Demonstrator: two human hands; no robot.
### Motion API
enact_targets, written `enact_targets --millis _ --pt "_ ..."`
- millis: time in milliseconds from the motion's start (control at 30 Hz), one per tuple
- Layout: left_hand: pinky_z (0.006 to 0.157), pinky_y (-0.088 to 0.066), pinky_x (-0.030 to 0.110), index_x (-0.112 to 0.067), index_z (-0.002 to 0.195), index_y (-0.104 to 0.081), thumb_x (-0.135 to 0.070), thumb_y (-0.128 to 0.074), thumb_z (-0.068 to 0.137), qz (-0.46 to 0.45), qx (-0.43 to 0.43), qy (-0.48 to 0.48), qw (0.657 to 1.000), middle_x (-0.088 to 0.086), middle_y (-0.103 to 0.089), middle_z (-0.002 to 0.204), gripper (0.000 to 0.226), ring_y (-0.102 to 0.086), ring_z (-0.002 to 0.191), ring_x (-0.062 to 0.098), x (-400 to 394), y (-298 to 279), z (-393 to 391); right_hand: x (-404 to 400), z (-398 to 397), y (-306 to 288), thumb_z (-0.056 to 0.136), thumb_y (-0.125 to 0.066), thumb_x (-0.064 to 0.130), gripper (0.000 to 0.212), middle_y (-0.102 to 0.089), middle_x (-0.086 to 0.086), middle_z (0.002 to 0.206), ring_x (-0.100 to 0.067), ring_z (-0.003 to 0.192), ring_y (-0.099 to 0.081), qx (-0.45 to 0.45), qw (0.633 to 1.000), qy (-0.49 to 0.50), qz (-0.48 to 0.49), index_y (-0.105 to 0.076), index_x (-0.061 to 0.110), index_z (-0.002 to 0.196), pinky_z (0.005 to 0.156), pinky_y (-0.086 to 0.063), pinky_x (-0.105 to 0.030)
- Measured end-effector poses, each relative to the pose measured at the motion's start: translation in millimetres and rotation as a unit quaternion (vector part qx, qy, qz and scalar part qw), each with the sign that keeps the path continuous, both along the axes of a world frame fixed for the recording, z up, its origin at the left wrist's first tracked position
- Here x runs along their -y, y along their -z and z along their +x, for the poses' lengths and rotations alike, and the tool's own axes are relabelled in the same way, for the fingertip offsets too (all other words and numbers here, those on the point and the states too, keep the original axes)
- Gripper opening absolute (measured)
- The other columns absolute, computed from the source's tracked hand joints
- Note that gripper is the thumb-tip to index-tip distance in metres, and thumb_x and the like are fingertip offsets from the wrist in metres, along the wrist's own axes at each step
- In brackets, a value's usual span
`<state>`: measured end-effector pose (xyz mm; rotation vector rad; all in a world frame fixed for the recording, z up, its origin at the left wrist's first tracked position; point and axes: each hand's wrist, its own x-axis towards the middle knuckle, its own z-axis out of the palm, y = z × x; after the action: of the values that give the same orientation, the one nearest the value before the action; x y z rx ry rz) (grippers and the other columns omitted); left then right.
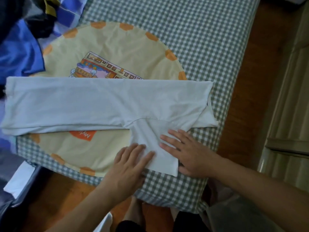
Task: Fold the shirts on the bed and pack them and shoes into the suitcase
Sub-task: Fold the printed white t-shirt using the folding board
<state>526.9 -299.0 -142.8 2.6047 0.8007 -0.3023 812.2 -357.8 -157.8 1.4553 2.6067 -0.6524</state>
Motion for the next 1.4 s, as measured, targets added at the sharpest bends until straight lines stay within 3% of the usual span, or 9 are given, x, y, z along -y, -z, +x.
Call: enact_targets --millis 233,367,500,600,733,867,1067,1233,1400 --pt "0.101 -0.037 0.042 -0.029 0.112 -0.063 -0.046 -0.054 0.093 0.016 0.045 0.005 0.999 -0.006 -0.061 0.115 0.027 -0.057 0.113 0.022 -12.9 5.1 -13.9 -15.3 -14.8 5.8 0.083 -0.062 0.003 0.043 -0.069 -0.005 0.126 -0.023 0.122 -0.057 -0.126 0.985 0.096 0.063 -0.07 0.013 0.124 0.116 -0.032 -0.038" --pt "0.088 -0.04 0.029 -0.028 0.094 -0.06 -0.029 -0.054 0.093 -0.113 0.156 -0.115 0.975 -0.012 -0.063 0.092 0.007 -0.059 0.092 0.011 -48.5 -27.5 -2.3 -53.3 -18.9 -38.4 0.099 -0.051 0.008 0.026 -0.074 0.004 0.099 -0.004 0.089 -0.064 -0.27 0.892 0.356 -0.072 -0.073 0.019 0.107 0.082 -0.05 -0.023" --pt "0.075 -0.045 0.029 -0.019 0.085 -0.063 -0.023 -0.055 0.095 -0.371 0.304 -0.475 0.738 -0.005 -0.063 0.079 0.014 -0.056 0.078 0.014 -136.7 -50.5 35.4 -127.8 -6.4 -53.5 0.104 -0.052 0.03 0.021 -0.067 0.01 0.094 -0.003 0.086 -0.06 -0.253 0.8 0.533 -0.111 -0.068 0.017 0.099 0.074 -0.046 -0.026" --pt "0.078 -0.051 0.037 -0.014 0.104 -0.064 -0.046 -0.049 0.103 -0.482 0.276 -0.6 0.576 0.008 -0.068 0.086 0.035 -0.062 0.079 0.024 -169.5 -37.6 47.2 -149.6 -5.4 -45.8 0.101 -0.053 0.045 0.041 -0.07 -0.008 0.106 -0.022 0.095 -0.065 -0.233 0.726 0.616 -0.2 -0.068 0.008 0.112 0.086 -0.054 -0.04" --pt "0.084 -0.056 0.038 -0.017 0.12 -0.059 -0.057 -0.069 0.087 -0.381 0.189 -0.603 0.675 0.004 -0.069 0.1 0.053 -0.067 0.088 0.024 -152.8 -4.5 46.0 -129.7 -13.4 -36.7 0.097 -0.061 0.039 0.041 -0.069 -0.015 0.104 -0.027 0.092 -0.065 -0.185 0.716 0.648 -0.182 -0.069 0.001 0.108 0.091 -0.052 -0.047" --pt "0.076 -0.043 0.033 -0.015 0.101 -0.06 -0.029 -0.065 0.094 -0.184 0.113 -0.584 0.782 -0.005 -0.062 0.089 0.017 -0.061 0.089 0.022 -135.6 6.3 50.8 -106.5 -15.0 -28.7 0.1 -0.057 0.028 0.025 -0.067 -0.011 0.086 -0.028 0.08 -0.062 -0.122 0.751 0.64 -0.108 -0.067 0.007 0.09 0.068 -0.049 -0.038" --pt "0.058 -0.034 0.028 -0.01 0.099 -0.054 -0.019 -0.049 0.096 -0.199 0.09 -0.61 0.761 0.0 -0.058 0.09 0.011 -0.05 0.076 0.012 -138.8 2.6 54.7 -104.5 -11.5 -26.3 0.102 -0.054 0.041 0.021 -0.059 0.014 0.101 -0.008 0.091 -0.058 -0.225 0.739 0.628 -0.092 -0.059 0.023 0.113 0.073 -0.043 -0.024" --pt "0.057 -0.035 0.033 -0.01 0.082 -0.054 -0.033 -0.056 0.095 -0.202 0.046 -0.572 0.793 0.002 -0.058 0.075 0.026 -0.053 0.069 0.02 -143.0 6.8 57.2 -85.3 -8.7 -16.2 0.104 -0.052 0.031 0.022 -0.061 0.006 0.077 -0.013 0.073 -0.058 -0.142 0.761 0.629 -0.074 -0.057 0.021 0.085 0.056 -0.036 -0.026" --pt "0.063 -0.037 0.035 -0.01 0.085 -0.054 -0.024 -0.046 0.098 -0.199 0.038 -0.591 0.781 0.005 -0.058 0.083 0.021 -0.051 0.075 0.022 -144.5 9.0 60.2 -92.2 -19.6 -7.5 0.107 -0.04 0.035 0.024 -0.051 0.008 0.069 -0.02 0.071 -0.052 -0.07 0.824 0.56 0.039 -0.051 0.019 0.094 0.063 -0.043 -0.036"
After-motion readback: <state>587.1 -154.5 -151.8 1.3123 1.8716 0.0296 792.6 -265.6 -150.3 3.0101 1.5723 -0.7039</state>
